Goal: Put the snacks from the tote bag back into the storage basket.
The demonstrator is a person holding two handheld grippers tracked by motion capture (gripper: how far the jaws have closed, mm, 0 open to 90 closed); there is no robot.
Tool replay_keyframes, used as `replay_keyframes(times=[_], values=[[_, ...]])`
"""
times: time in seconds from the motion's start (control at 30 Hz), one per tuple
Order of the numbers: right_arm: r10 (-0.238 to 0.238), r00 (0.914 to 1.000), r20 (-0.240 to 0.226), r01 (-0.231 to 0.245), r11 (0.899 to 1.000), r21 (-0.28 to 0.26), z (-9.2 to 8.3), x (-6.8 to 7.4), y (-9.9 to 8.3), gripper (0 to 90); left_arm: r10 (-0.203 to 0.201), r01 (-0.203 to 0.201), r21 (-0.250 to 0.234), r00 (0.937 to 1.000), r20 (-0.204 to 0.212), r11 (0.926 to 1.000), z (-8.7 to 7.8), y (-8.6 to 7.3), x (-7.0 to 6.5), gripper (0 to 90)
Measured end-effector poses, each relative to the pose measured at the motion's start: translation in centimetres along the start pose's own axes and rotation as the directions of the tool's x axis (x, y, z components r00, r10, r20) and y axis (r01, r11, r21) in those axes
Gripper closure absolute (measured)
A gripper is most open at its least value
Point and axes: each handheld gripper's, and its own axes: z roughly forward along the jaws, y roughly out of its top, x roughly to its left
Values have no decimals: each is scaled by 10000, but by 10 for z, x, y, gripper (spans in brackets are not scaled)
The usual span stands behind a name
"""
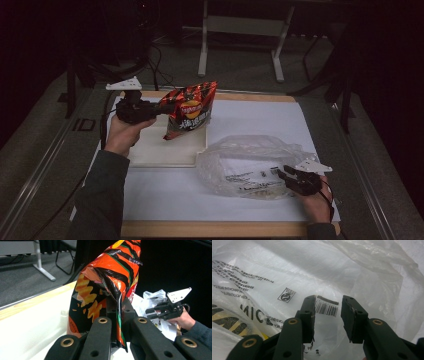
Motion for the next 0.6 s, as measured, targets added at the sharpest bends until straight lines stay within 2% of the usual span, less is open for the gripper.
replay_keyframes(times=[0.6], values=[[30,10000,-11,-30,10000,61,0,1,1,636,-383,386,130,9990,-213,9992,-2,-11,15,888]])
